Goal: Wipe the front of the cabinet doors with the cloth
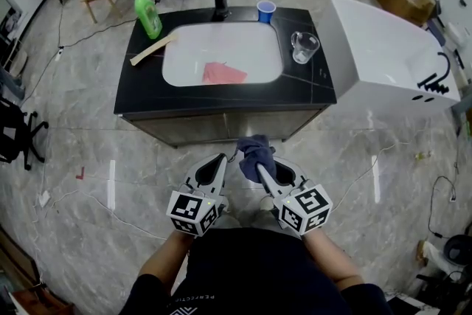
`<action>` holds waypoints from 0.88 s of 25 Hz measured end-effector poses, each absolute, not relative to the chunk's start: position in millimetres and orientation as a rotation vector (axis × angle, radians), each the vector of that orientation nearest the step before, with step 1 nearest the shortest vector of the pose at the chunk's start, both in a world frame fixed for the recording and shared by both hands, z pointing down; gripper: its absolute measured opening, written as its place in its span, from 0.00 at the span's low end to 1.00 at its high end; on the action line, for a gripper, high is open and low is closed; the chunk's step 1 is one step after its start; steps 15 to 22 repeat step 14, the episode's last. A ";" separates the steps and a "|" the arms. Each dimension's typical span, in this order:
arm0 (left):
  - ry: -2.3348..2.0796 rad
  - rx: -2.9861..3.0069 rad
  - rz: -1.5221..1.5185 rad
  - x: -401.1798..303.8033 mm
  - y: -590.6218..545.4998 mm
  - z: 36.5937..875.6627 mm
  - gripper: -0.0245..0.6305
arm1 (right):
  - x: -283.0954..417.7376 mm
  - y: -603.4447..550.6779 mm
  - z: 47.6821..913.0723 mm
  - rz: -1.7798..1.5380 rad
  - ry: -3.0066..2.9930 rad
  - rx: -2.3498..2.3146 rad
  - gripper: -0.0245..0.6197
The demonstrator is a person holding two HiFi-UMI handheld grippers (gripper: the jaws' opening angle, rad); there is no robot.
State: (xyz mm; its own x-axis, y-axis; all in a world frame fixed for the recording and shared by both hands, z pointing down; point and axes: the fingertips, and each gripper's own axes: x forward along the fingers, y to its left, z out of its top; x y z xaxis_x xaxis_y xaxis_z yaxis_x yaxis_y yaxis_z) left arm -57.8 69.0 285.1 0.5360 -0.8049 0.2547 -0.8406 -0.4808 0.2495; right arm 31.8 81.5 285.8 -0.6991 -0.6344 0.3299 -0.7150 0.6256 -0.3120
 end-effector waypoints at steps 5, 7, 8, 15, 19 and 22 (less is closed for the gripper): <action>-1.350 2.440 0.149 -56.2 68.1 283.9 0.05 | 32.8 79.5 283.7 0.631 -2.663 1.119 0.17; -1.348 2.443 0.152 -55.0 68.7 283.3 0.05 | 33.6 79.6 282.6 0.630 -2.665 1.123 0.17; -1.347 2.444 0.153 -54.4 69.2 283.2 0.05 | 34.0 80.1 282.0 0.629 -2.666 1.125 0.17; -1.339 2.444 0.146 -51.3 73.6 282.3 0.05 | 34.6 86.2 280.4 0.628 -2.665 1.131 0.18; -1.339 2.444 0.146 -51.3 73.6 282.3 0.05 | 34.6 86.2 280.4 0.628 -2.665 1.131 0.18; -1.339 2.444 0.146 -51.3 73.6 282.3 0.05 | 34.6 86.2 280.4 0.628 -2.665 1.131 0.18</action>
